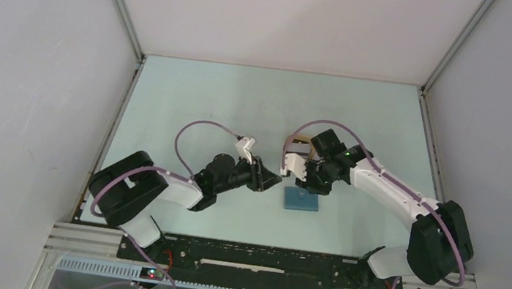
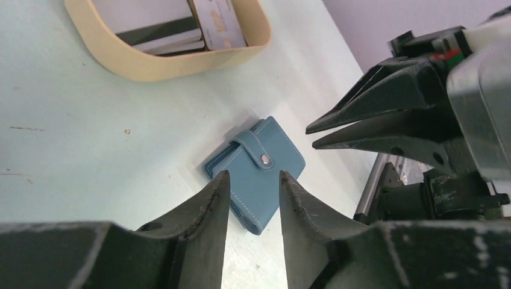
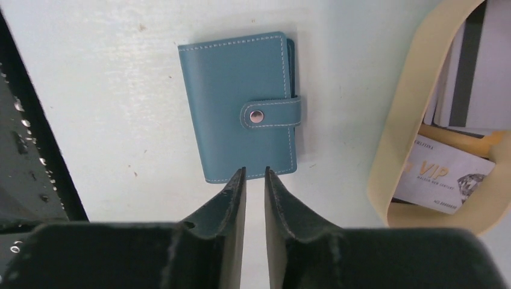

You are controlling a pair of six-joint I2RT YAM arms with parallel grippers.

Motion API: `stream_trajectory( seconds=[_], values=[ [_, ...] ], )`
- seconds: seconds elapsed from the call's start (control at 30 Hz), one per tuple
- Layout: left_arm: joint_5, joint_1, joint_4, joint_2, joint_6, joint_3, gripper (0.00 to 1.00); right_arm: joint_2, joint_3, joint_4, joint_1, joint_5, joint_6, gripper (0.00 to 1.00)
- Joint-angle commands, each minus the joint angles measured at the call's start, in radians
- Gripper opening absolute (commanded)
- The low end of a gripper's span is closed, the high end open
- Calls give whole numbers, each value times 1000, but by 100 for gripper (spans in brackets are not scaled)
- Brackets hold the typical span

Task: Put the credit cards into the card holder

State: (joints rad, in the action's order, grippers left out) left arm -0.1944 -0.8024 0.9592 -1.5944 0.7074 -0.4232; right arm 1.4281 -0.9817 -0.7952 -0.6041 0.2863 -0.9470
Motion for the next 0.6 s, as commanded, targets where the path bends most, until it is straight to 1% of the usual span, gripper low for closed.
stream_trajectory(
  seconds=[0.0, 0.03, 0.1, 0.23, 0.33, 0.4, 0.5, 0.57],
  values=[
    [57, 2, 35, 126, -101, 56, 42, -42, 7, 12, 22, 164, 0, 20],
    [65, 2, 37, 149, -113, 66, 42, -27, 9, 21, 15, 161, 6, 16],
    [80, 2, 39, 193, -134, 93, 44, 8, 9, 39, -6, 128, 18, 11],
    [98, 3, 39, 291, -177, 141, 46, 33, 6, 32, -24, 96, 8, 10],
    [105, 3, -4, 395, -235, 166, 47, -34, 7, 1, -6, 161, -28, 10],
    [112, 2, -84, 489, -294, 172, 49, -104, 8, -36, 12, 243, -76, 10],
    [120, 2, -198, 650, -381, 176, 57, -228, 31, -63, 39, 344, -150, 13],
    [110, 2, -262, 749, -436, 178, 64, -275, 55, -64, 57, 383, -178, 24]
  ],
)
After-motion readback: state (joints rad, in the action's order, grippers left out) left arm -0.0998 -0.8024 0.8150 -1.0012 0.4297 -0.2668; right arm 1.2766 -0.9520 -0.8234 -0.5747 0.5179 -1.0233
